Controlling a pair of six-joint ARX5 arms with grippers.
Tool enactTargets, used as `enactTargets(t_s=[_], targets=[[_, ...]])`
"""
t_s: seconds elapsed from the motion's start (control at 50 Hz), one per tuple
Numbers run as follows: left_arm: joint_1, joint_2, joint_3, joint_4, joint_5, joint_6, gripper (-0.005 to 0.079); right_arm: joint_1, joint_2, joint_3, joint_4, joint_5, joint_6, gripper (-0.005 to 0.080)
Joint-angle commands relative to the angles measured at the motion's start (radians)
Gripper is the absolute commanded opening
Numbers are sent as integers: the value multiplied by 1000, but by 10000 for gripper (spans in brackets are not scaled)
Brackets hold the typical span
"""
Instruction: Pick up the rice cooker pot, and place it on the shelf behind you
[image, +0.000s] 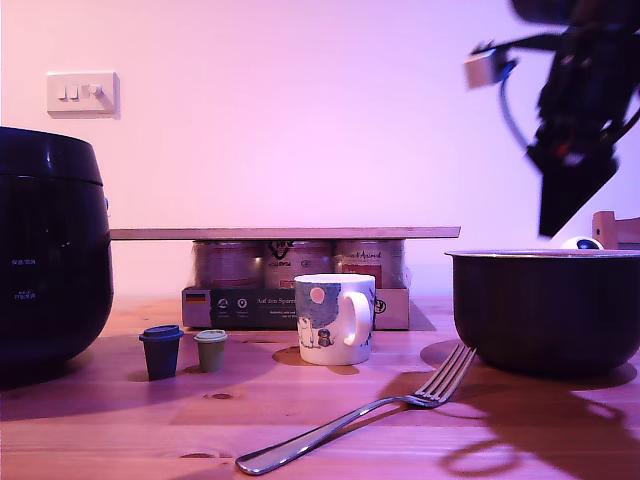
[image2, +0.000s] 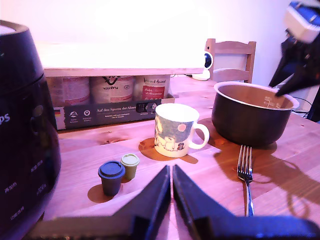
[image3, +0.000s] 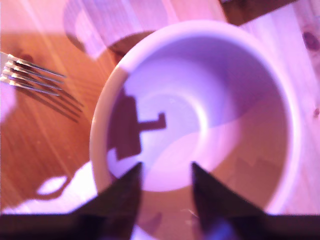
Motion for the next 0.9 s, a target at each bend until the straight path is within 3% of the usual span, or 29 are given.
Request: enactTargets(t_s=[0.0, 0.28, 0.44, 0.54, 0.62, 0.76, 0.88], targets=[[-3, -10, -28, 9, 0, -5, -19, 33, 30, 9, -8, 0, 18, 369], [-3, -10, -28, 8, 0, -5, -19, 56, 104, 9, -18, 4, 52, 372], [-3, -10, -28, 8, 0, -5, -19, 58, 103, 43, -4, 109, 29, 372], [-3, -10, -28, 8, 0, -5, -19, 58, 103, 102, -14, 114, 53, 371], [-3, -10, -28, 8, 0, -5, -19, 58, 103, 161, -47, 89, 85, 371], [-3, -10, -28, 6, 0, -5, -19, 61, 102, 260, -176, -66, 139, 370], [-3, -10, -28, 0, 0, -5, -19, 67, 102, 311, -292, -124, 192, 370]])
